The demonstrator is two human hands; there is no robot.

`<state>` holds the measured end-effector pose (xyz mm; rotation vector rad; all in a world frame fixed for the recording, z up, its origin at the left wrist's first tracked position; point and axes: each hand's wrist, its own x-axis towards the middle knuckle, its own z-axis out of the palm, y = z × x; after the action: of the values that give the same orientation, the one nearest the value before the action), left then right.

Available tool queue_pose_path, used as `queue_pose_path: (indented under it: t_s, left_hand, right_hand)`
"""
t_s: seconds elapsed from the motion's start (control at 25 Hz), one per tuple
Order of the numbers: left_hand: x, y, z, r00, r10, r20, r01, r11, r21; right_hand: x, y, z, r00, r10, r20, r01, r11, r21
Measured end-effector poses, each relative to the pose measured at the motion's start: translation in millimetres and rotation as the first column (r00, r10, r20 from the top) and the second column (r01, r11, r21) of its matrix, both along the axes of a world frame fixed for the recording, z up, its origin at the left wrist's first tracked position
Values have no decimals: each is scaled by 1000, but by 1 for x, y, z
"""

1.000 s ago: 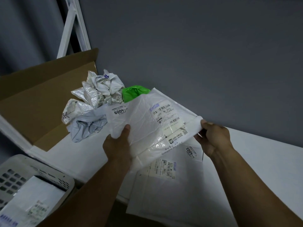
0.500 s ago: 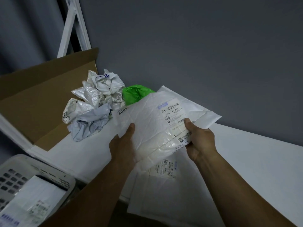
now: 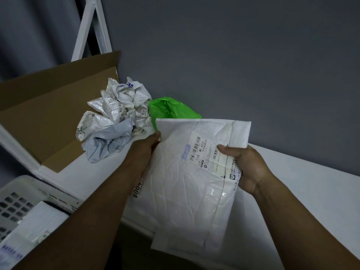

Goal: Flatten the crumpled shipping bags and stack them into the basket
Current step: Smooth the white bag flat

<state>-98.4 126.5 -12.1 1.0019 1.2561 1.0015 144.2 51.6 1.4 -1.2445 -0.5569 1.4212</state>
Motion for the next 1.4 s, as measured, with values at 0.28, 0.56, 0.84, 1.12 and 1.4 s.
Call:
queue_pose_path:
  t_s: [0.28,0.56,0.84,1.12,1.4]
  left_hand:
    - [-3,-4,2,980,-180,87,184,982,-42]
    - [1,-3,-11,917,-132,-377,217,957,194]
    - [17,-7,-39,919,41,-393,49,975,216]
    - [39,-7,-58,899,-70,-433,138,982,126]
    - [44,-17,-91,817,-246,-522,305,952,31]
  right_hand:
    - [10,-1,-1,999,32,31,-32,999,-5]
    - [19,-4,-5,992,65,106,-64,998,-12]
    - [26,-4,-23,954,-47,296,52,999,-8]
    - [22,-16,-83,811,-6,586,98,987,-126]
    - [18,-34,-106,692,62,720,220,931,-291]
